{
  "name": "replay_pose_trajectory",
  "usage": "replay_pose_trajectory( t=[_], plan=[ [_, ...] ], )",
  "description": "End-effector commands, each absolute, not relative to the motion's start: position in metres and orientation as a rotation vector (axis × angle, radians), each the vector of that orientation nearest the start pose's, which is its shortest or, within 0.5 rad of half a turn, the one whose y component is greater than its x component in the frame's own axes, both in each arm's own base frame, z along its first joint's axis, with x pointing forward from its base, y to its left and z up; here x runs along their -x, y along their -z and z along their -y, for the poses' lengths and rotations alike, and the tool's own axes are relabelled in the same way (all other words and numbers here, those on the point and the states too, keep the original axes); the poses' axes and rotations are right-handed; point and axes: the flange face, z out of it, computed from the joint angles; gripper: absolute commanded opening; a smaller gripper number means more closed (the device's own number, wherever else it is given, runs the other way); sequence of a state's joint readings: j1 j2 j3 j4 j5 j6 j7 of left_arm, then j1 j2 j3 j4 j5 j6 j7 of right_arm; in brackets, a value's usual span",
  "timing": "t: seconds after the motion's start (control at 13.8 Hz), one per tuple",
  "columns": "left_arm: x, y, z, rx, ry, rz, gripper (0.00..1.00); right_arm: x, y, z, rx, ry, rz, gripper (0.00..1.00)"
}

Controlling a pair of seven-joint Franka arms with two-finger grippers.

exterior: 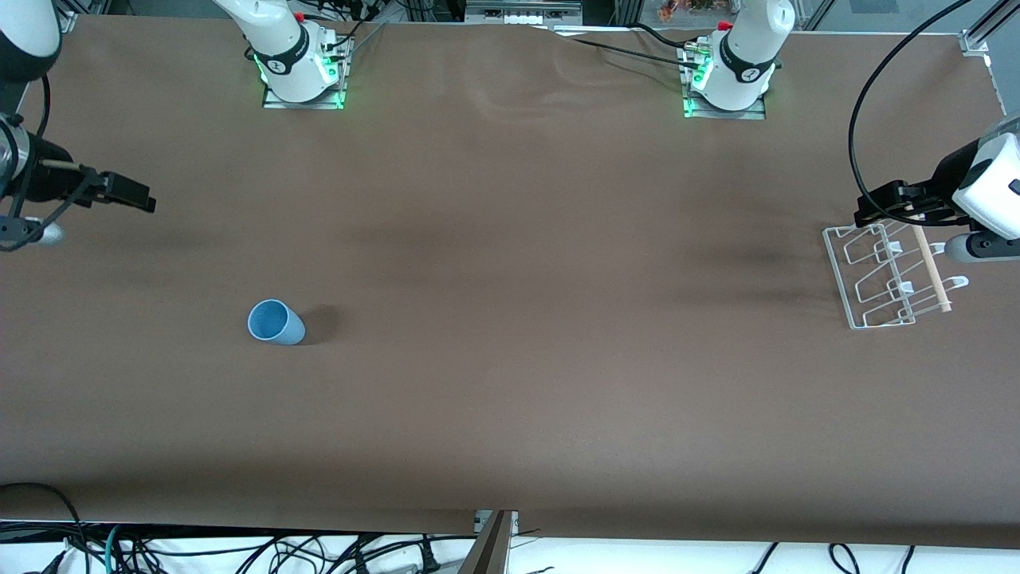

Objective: Transfer cup to left arm and place on rack
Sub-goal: 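Reach the right gripper to the blue cup and grasp its side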

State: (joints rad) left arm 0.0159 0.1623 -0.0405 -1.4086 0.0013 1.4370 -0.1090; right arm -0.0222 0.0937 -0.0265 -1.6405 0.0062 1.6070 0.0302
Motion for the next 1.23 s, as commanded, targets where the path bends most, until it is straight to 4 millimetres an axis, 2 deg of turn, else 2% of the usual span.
replay_pose_trajectory(
  t=[0.0, 0.07, 0.22, 0.43, 0.51, 0.65, 0.94, 1.09, 1.16],
  plan=[
    [-0.592, -0.600, 0.012, 3.141, -0.194, 0.151, 1.00, -0.610, -0.518, 0.025, 3.125, -0.096, -0.122, 1.00],
    [-0.593, -0.598, 0.013, 3.140, -0.199, 0.149, 1.00, -0.620, -0.507, 0.025, 3.126, -0.058, -0.123, 1.00],
    [-0.593, -0.598, 0.014, 3.140, -0.199, 0.148, 1.00, -0.639, -0.471, 0.023, 3.127, -0.043, -0.118, 1.00],
    [-0.596, -0.595, 0.014, 3.147, -0.198, 0.148, 1.00, -0.659, -0.416, -0.003, 3.135, -0.046, -0.056, 1.00],
    [-0.597, -0.600, 0.014, 3.148, -0.184, 0.148, 1.00, -0.663, -0.400, -0.013, 3.136, -0.039, -0.032, 1.00],
    [-0.598, -0.600, 0.014, 3.148, -0.184, 0.151, 1.00, -0.664, -0.373, -0.017, 3.139, -0.019, -0.027, 1.00],
    [-0.598, -0.601, 0.016, 3.150, -0.182, 0.148, 1.00, -0.652, -0.318, -0.018, 3.139, 0.051, -0.028, 1.00],
    [-0.598, -0.601, 0.017, 3.148, -0.184, 0.146, 1.00, -0.643, -0.293, -0.019, 3.141, 0.008, -0.024, 0.99],
    [-0.598, -0.601, 0.017, 3.148, -0.186, 0.146, 1.00, -0.640, -0.286, -0.019, 3.141, 0.024, -0.022, 0.99]
  ],
)
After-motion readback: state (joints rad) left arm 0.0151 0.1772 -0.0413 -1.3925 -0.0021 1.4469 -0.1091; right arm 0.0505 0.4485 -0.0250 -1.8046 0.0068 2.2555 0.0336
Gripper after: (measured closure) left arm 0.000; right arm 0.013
